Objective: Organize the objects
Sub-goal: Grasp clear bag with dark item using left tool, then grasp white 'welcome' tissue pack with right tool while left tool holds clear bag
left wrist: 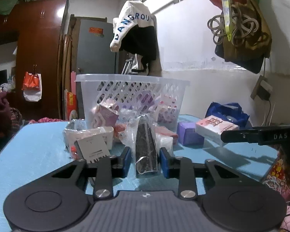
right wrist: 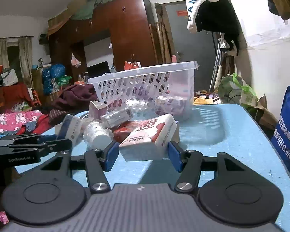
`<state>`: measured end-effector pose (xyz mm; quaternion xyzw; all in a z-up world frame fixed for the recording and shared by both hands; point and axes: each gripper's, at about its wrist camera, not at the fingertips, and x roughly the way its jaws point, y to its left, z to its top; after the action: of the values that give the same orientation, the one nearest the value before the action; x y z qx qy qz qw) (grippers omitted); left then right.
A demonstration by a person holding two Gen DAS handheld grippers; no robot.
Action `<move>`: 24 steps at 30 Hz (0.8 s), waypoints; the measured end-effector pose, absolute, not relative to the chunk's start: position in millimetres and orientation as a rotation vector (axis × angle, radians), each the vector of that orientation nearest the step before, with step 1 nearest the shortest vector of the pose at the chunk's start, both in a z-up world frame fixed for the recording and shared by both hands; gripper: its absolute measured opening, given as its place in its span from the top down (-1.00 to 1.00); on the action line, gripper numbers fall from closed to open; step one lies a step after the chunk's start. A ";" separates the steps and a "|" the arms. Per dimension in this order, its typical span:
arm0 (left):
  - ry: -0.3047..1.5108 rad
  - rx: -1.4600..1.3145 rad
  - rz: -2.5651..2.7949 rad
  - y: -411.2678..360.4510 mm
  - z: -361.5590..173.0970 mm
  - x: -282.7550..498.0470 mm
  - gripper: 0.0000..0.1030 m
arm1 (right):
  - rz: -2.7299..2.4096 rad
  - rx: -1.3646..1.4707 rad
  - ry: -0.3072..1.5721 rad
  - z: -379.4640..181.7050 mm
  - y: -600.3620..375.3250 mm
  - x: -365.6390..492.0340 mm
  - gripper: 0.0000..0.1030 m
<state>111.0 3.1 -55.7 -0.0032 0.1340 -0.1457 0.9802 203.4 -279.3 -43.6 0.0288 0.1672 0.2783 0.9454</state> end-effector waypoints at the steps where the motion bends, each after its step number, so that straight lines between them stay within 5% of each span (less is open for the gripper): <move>1: 0.262 -0.010 -0.292 4.0 -54.7 110.0 0.34 | 0.565 0.059 0.338 -43.1 -280.1 202.8 -0.16; 9: 0.285 0.022 -0.273 1.2 -60.4 111.4 0.25 | 0.562 0.060 0.335 -42.4 -284.1 199.0 -0.15; 17: 0.300 0.045 -0.254 -3.5 -64.6 115.2 -0.31 | 0.550 0.027 0.394 -56.8 -278.5 203.5 -0.24; 20: 0.309 0.069 -0.262 -9.0 -66.6 116.7 -0.34 | 0.543 0.020 0.410 -61.2 -275.3 205.8 -0.42; 24: 0.312 0.084 -0.263 -15.3 -66.8 117.2 -0.28 | 0.521 -0.013 0.409 -64.9 -269.6 207.8 -0.40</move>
<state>117.2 -15.3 -66.8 0.0418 0.1548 -0.1305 0.9784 207.8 -269.6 -64.9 -0.0065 0.2010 0.2556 0.9456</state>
